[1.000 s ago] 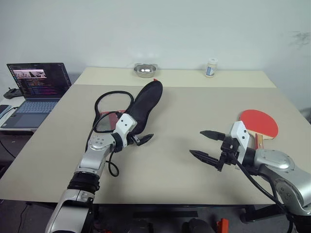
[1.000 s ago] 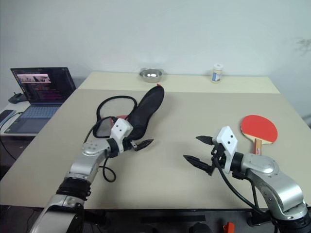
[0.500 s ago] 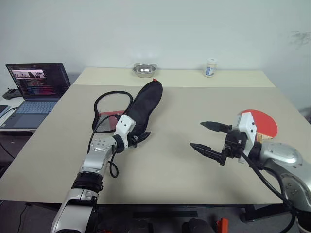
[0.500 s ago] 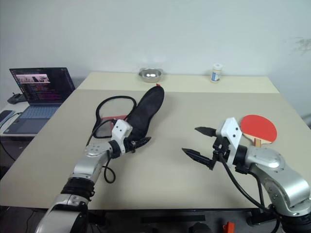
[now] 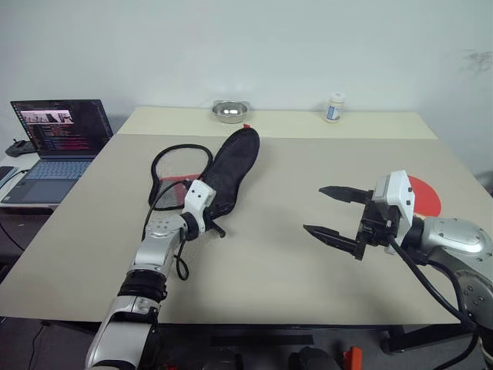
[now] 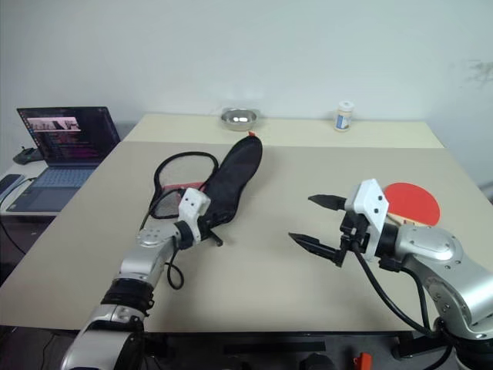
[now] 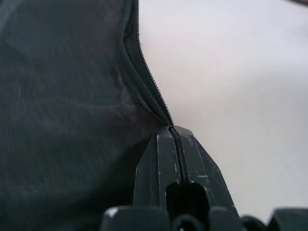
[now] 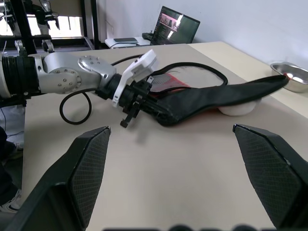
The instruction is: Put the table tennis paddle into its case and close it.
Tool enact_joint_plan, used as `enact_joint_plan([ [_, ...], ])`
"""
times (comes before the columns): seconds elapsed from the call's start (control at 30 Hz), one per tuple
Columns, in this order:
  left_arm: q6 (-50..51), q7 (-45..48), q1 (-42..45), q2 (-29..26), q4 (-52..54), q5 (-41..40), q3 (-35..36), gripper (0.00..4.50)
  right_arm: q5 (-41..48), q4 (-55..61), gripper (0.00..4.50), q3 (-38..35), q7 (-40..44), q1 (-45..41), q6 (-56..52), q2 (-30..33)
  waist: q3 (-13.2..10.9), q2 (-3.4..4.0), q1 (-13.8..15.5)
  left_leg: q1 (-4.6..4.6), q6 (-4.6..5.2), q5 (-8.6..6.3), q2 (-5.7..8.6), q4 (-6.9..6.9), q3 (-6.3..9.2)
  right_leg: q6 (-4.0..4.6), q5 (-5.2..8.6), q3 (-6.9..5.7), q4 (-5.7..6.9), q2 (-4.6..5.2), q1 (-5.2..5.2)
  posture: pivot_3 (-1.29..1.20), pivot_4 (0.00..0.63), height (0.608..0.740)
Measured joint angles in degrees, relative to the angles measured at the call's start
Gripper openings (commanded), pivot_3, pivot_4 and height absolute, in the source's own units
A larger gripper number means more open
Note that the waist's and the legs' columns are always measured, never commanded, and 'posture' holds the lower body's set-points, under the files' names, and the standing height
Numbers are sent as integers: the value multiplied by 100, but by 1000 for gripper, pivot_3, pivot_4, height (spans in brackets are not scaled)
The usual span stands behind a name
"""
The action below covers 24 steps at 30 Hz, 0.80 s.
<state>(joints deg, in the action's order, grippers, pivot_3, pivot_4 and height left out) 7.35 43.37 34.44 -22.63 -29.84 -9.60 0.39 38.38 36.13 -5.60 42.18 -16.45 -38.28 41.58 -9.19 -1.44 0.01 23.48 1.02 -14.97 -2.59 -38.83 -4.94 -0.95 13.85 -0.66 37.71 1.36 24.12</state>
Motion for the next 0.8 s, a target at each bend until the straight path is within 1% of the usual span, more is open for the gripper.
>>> enact_joint_plan([
  [0.13,298,137,-34,197,439,-188,-39,17,-6,-31,4500,-7,8,17,17,47,-1,-2,5,5,0,0,2,0,0,0,0,-1,-2,1,0,0,150,740],
  [0.33,747,490,-151,503,1370,-281,-586,17,-6,-40,4500,-61,9,93,23,75,-1,-2,4,5,0,0,2,0,1,-1,0,1,-2,0,0,0,150,740],
  [0.57,874,875,-137,939,1519,-270,-1289,17,-4,-35,4500,-171,9,189,23,112,-1,-2,3,4,0,0,3,-1,2,-4,2,2,-2,-3,1,0,150,740],
  [0.67,861,1159,-5,1149,1512,-250,-1645,17,0,-11,4500,-218,0,238,22,123,-1,-3,3,5,0,0,4,-2,2,-4,2,2,-3,-4,0,0,150,740],
  [0.8,799,1544,242,1300,1435,-249,-1931,17,18,54,4500,-243,-53,307,7,131,-1,-3,3,5,0,0,3,-2,3,-9,5,2,-3,-6,1,0,150,740],
])
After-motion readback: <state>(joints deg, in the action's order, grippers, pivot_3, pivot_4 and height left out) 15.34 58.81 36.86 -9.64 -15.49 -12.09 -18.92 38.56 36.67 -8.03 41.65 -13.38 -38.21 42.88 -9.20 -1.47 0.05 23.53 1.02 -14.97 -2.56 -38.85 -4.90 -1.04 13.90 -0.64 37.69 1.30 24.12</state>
